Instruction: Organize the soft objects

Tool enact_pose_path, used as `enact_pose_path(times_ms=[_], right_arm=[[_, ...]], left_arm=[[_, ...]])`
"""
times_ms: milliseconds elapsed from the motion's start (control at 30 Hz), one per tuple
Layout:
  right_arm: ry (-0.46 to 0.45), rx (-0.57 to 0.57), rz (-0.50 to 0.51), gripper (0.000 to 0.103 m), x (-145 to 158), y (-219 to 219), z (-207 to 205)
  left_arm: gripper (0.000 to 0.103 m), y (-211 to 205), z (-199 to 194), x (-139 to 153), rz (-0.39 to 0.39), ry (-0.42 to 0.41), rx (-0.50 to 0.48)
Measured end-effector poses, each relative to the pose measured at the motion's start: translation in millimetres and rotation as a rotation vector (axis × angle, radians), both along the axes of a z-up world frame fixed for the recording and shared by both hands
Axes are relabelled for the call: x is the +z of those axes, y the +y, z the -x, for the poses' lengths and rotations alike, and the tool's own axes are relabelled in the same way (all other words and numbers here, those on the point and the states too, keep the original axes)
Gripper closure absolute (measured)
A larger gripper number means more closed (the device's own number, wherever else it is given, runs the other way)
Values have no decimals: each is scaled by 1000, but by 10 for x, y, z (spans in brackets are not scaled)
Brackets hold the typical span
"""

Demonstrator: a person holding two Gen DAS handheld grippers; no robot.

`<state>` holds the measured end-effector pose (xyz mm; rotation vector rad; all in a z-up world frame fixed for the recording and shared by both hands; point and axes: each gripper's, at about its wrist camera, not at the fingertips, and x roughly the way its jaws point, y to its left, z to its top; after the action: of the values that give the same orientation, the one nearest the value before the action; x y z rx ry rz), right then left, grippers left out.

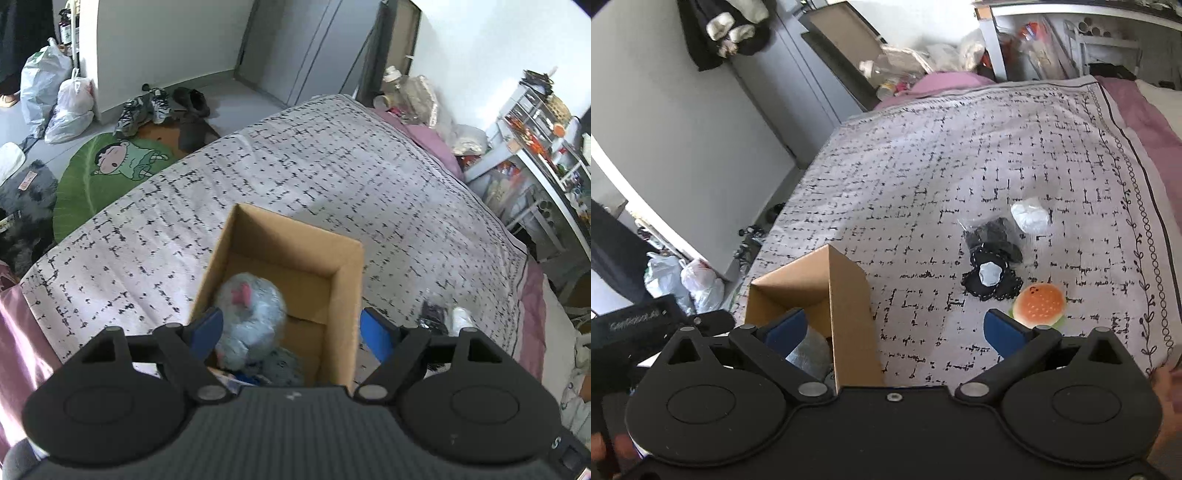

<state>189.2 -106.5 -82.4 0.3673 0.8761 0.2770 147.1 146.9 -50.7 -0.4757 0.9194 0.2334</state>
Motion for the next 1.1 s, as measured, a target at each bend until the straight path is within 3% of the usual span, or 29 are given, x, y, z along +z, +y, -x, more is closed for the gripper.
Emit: enact_pose_path(times_ms=[433, 567, 700, 1100], right_arm=[[-52, -66, 38, 0, 13, -492, 168], [-44, -75, -38, 0, 0, -692, 169], [-19, -57, 28, 0, -3, -744, 137], [20, -70, 49, 0, -70, -932, 74]], left_arm=[[23, -527, 16, 89, -12, -7, -64], [23, -670, -1, 103, -14, -8, -79], [23, -804, -26, 107, -10, -8, -90], [23, -1162, -150, 50, -9, 1, -143]])
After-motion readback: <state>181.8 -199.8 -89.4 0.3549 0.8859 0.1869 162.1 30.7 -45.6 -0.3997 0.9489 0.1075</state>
